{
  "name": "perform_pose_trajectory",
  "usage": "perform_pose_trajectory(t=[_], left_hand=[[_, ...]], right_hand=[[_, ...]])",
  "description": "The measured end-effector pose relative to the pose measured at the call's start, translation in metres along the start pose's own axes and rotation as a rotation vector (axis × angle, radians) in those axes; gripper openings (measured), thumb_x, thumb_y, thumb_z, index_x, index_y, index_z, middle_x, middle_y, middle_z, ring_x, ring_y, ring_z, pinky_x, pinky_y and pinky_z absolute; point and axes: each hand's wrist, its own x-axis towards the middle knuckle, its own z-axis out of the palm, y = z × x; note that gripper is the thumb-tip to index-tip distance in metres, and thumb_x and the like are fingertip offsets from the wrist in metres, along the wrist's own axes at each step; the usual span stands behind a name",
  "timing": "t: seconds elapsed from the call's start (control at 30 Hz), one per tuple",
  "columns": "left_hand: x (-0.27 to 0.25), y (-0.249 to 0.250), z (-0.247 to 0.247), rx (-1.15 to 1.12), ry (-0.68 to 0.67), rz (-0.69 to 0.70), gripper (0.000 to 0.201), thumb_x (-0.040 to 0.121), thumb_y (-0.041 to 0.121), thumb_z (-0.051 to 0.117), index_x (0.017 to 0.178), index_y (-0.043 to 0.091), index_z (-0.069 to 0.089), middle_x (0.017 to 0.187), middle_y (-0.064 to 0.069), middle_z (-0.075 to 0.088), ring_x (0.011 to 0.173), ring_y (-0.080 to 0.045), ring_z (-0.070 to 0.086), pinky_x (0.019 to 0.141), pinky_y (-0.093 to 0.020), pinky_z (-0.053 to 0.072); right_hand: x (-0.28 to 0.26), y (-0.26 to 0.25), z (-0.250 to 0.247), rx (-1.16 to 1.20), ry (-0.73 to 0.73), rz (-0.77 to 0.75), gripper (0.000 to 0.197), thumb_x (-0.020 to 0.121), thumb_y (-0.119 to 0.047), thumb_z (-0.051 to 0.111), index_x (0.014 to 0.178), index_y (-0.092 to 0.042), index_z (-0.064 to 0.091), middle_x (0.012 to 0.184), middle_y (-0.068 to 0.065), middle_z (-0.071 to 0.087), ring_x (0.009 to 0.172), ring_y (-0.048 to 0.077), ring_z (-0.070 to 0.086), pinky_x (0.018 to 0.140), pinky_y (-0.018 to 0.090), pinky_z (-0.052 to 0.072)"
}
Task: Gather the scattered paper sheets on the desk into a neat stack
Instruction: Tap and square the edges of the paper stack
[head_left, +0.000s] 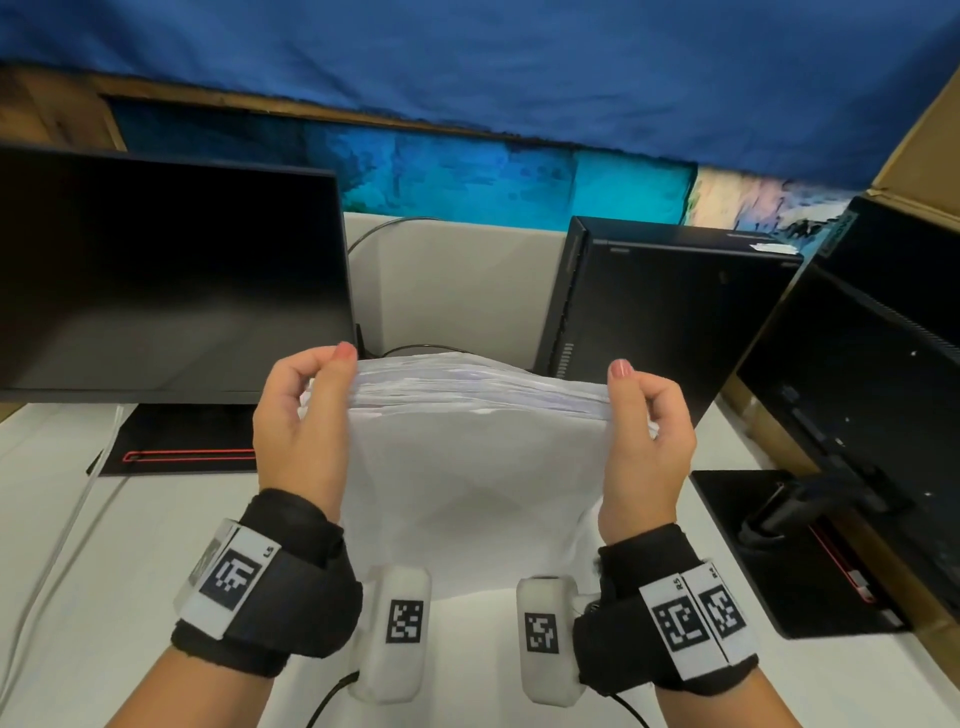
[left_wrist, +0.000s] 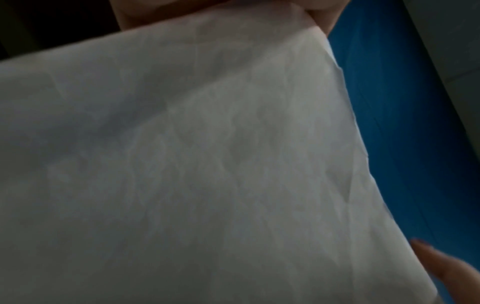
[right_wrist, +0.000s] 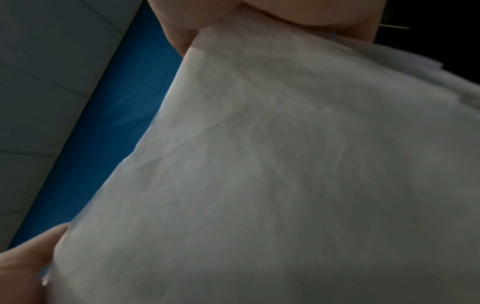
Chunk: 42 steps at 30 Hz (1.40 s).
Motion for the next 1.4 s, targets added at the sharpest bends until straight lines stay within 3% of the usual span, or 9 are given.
perform_pose_trajectory(t=[0.33, 0.47, 0.57, 0.67, 0.8, 1.0, 1.17, 1.3, 1.4], left_hand=[[-0.001, -0.001, 0.0, 0.048, -0.054, 0.067, 0.001, 0.083, 0.035, 0.058, 0.084, 0.034, 0.058, 0.09, 0.016, 0.058, 0.088, -0.003, 0.056, 0.085, -0.033, 0.048], [0.01, -0.009, -0.026, 0.07, -0.418, 0.143, 0.063, 0.058, 0.065, 0.066, 0.115, 0.047, 0.045, 0.111, 0.019, 0.056, 0.105, 0.0, 0.057, 0.09, -0.021, 0.049], [0.014, -0.023, -0.04, 0.285, -0.657, 0.168, 0.1, 0.056, 0.023, 0.086, 0.135, 0.04, 0.027, 0.107, 0.041, 0.054, 0.101, 0.017, 0.054, 0.077, 0.0, 0.041], [0.02, -0.036, -0.034, 0.449, -0.481, 0.264, 0.069, 0.067, 0.01, 0.076, 0.128, 0.014, 0.045, 0.099, 0.042, 0.054, 0.093, 0.028, 0.048, 0.075, 0.006, 0.035], [0.012, -0.03, -0.019, 0.35, -0.309, 0.316, 0.045, 0.077, 0.005, 0.068, 0.11, 0.028, 0.049, 0.098, 0.028, 0.051, 0.084, 0.03, 0.048, 0.071, 0.003, 0.039], [0.005, -0.047, -0.037, 0.237, -0.405, 0.147, 0.066, 0.061, 0.007, 0.081, 0.118, 0.021, 0.05, 0.102, 0.023, 0.06, 0.092, 0.015, 0.058, 0.079, -0.009, 0.048], [-0.003, -0.056, -0.036, 0.355, -0.381, 0.07, 0.028, 0.08, 0.015, 0.067, 0.083, 0.041, 0.058, 0.083, 0.022, 0.065, 0.088, -0.008, 0.064, 0.079, -0.029, 0.049], [-0.001, -0.05, -0.042, 0.289, -0.446, 0.089, 0.033, 0.069, 0.025, 0.07, 0.083, 0.055, 0.063, 0.082, 0.038, 0.066, 0.082, 0.015, 0.062, 0.075, -0.011, 0.051], [-0.009, -0.064, -0.046, 0.374, -0.507, -0.063, 0.037, 0.077, 0.012, 0.071, 0.086, 0.045, 0.055, 0.077, 0.019, 0.066, 0.076, 0.003, 0.06, 0.081, -0.028, 0.05]], right_hand=[[0.004, 0.002, 0.004, -0.009, -0.098, -0.01, 0.006, 0.082, -0.024, 0.056, 0.08, -0.019, 0.059, 0.077, -0.011, 0.057, 0.073, -0.01, 0.054, 0.068, 0.011, 0.043], [0.003, 0.01, -0.023, 0.031, -0.451, -0.051, 0.072, 0.066, -0.041, 0.074, 0.128, -0.028, 0.04, 0.105, -0.01, 0.063, 0.099, 0.003, 0.061, 0.081, 0.017, 0.051], [0.001, 0.028, -0.036, -0.162, -0.578, -0.043, 0.096, 0.066, -0.008, 0.08, 0.141, -0.03, 0.024, 0.125, -0.017, 0.053, 0.11, -0.004, 0.055, 0.086, 0.009, 0.047], [0.002, 0.035, -0.028, -0.259, -0.503, -0.024, 0.051, 0.074, 0.0, 0.071, 0.119, -0.017, 0.056, 0.109, -0.022, 0.061, 0.1, -0.009, 0.059, 0.087, 0.019, 0.053], [-0.005, 0.024, -0.015, -0.186, -0.4, -0.059, 0.038, 0.078, -0.004, 0.068, 0.097, -0.035, 0.057, 0.094, -0.018, 0.064, 0.087, -0.008, 0.063, 0.08, 0.02, 0.056], [-0.025, 0.046, -0.029, -0.046, -0.443, 0.165, 0.053, 0.077, -0.003, 0.068, 0.117, -0.03, 0.047, 0.11, -0.011, 0.06, 0.099, 0.004, 0.062, 0.076, 0.017, 0.055], [-0.037, 0.065, -0.025, -0.129, -0.441, 0.281, 0.021, 0.083, -0.007, 0.064, 0.081, -0.028, 0.06, 0.079, -0.011, 0.068, 0.086, 0.01, 0.067, 0.063, 0.009, 0.052], [-0.038, 0.066, -0.03, -0.044, -0.388, 0.269, 0.025, 0.081, -0.004, 0.066, 0.083, -0.028, 0.061, 0.069, -0.019, 0.069, 0.071, -0.006, 0.066, 0.058, 0.007, 0.049], [-0.046, 0.074, -0.036, -0.126, -0.457, 0.329, 0.025, 0.081, -0.006, 0.066, 0.084, -0.03, 0.058, 0.083, -0.013, 0.066, 0.078, -0.001, 0.065, 0.06, 0.007, 0.05]])
